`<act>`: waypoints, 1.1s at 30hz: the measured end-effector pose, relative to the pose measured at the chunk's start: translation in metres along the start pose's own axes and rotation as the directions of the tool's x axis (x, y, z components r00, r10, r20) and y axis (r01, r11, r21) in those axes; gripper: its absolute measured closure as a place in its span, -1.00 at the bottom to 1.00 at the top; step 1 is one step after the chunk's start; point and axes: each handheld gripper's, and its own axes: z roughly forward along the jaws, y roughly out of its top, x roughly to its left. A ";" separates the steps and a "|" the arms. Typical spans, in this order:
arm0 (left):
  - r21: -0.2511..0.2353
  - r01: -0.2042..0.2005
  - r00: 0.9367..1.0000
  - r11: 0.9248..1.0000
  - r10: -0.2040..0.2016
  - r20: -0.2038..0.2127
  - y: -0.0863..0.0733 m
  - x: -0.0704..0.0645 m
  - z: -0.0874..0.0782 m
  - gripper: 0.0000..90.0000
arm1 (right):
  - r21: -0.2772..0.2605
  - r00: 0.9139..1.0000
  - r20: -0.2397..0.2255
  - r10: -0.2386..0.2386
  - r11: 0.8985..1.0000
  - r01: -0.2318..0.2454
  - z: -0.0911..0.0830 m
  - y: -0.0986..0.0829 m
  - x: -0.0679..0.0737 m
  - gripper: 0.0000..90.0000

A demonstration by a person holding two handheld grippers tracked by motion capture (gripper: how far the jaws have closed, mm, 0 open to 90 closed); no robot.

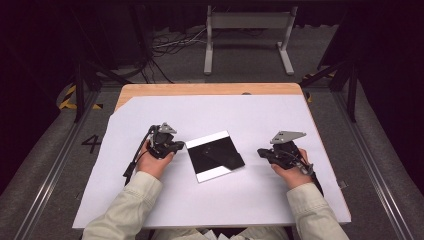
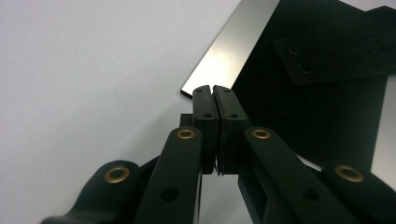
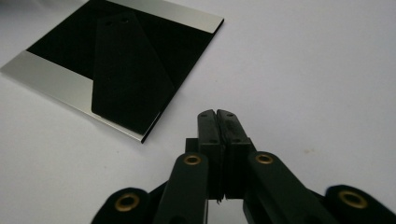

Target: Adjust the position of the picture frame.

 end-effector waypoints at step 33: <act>-0.013 -0.023 1.000 1.000 0.023 0.009 -0.010 0.000 -0.012 0.82 | 0.132 0.977 -0.160 -0.144 0.977 0.166 0.047 0.010 0.061 1.00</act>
